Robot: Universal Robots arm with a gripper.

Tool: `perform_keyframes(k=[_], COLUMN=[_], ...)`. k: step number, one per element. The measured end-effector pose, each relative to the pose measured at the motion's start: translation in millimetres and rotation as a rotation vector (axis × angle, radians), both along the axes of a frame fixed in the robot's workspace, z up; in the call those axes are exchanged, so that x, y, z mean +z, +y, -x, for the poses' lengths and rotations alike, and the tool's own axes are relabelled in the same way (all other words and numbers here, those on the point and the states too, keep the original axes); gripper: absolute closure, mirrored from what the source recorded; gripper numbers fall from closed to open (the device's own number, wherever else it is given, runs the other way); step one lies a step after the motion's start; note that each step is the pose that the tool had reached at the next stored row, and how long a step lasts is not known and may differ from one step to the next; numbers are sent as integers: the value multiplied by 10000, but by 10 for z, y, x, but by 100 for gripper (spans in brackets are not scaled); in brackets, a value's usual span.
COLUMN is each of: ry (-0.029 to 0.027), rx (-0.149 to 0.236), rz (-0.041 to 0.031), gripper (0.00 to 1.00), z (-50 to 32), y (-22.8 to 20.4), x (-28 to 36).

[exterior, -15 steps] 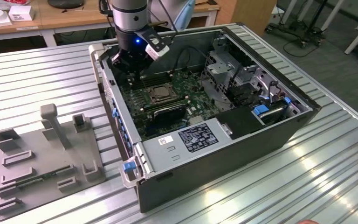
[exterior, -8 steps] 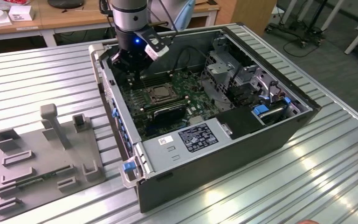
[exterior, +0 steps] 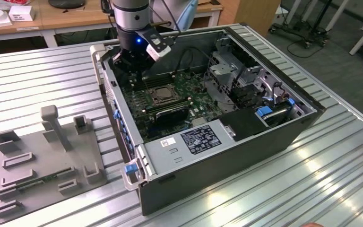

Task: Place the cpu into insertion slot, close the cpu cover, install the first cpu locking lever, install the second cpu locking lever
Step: 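Install the first cpu locking lever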

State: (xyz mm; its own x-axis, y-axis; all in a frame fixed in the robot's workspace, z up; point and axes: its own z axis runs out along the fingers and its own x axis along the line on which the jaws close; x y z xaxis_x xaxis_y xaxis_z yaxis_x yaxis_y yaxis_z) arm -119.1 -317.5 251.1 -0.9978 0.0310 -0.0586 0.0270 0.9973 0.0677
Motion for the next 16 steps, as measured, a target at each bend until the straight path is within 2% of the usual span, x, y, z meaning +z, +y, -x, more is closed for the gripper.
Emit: perform_keyframes(k=[6, 16], ry=[1, 0], rx=[-17, -37], rz=[1, -8], gripper=[90, 90], z=[0, 1], y=[0, 53], x=[2, 2])
